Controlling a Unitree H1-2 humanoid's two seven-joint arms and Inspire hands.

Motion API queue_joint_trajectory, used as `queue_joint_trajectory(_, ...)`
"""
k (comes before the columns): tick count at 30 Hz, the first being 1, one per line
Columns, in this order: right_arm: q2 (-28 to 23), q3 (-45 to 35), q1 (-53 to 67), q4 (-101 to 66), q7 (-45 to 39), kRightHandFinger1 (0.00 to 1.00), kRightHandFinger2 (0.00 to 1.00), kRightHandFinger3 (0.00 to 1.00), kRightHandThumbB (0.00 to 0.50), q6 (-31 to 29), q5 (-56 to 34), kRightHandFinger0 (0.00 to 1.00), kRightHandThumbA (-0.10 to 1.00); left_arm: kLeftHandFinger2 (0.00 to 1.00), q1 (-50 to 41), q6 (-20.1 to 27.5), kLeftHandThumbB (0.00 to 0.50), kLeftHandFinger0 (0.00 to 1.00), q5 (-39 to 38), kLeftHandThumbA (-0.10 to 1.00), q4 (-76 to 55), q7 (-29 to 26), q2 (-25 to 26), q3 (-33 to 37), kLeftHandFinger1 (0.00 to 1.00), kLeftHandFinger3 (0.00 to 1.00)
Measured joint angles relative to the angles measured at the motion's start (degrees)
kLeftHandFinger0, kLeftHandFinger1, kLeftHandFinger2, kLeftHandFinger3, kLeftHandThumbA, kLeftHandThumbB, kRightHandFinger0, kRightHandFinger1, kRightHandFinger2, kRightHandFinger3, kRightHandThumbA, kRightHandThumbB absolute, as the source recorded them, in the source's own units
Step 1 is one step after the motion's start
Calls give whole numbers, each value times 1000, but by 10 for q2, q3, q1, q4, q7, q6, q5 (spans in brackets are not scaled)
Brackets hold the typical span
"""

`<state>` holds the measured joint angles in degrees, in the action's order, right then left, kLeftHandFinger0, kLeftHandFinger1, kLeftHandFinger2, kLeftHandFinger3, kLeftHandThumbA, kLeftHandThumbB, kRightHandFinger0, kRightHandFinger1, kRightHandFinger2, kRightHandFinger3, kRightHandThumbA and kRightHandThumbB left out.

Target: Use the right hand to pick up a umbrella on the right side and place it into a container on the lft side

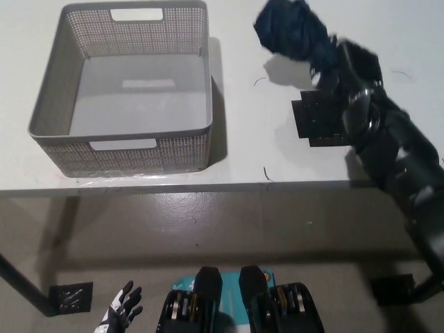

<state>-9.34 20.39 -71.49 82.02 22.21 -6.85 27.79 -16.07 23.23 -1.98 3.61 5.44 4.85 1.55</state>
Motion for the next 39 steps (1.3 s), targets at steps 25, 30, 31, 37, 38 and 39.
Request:
queue_joint_trajectory(25,118,13,-62,-152,22,112,700,578,134,-15,14,0,-100,1000,-29,-3,188,1000,-5,1000,0,3,10,9,1000,1000)
queue_joint_trajectory(30,171,17,-75,-141,22,0,569,375,134,-11,18,0,-100,1000,-30,-3,178,1000,-3,1000,1,3,9,15,1000,1000)
queue_joint_trajectory(31,180,17,-79,-136,22,0,558,366,152,-10,18,0,-100,1000,-30,-3,184,1000,-1,1000,1,3,9,16,1000,1000)
queue_joint_trajectory(37,213,26,-92,-112,22,44,612,521,221,-6,24,0,-100,1000,-31,-2,192,1000,9,1000,0,3,4,32,1000,1000)
queue_joint_trajectory(38,215,29,-93,-108,22,43,617,535,215,-6,25,0,-100,1000,-32,-2,181,1000,12,1000,0,3,2,36,1000,1000)
queue_joint_trajectory(39,216,31,-93,-104,22,45,637,559,215,-6,26,0,-100,1000,-32,-3,179,1000,14,1000,0,3,0,38,1000,1000)
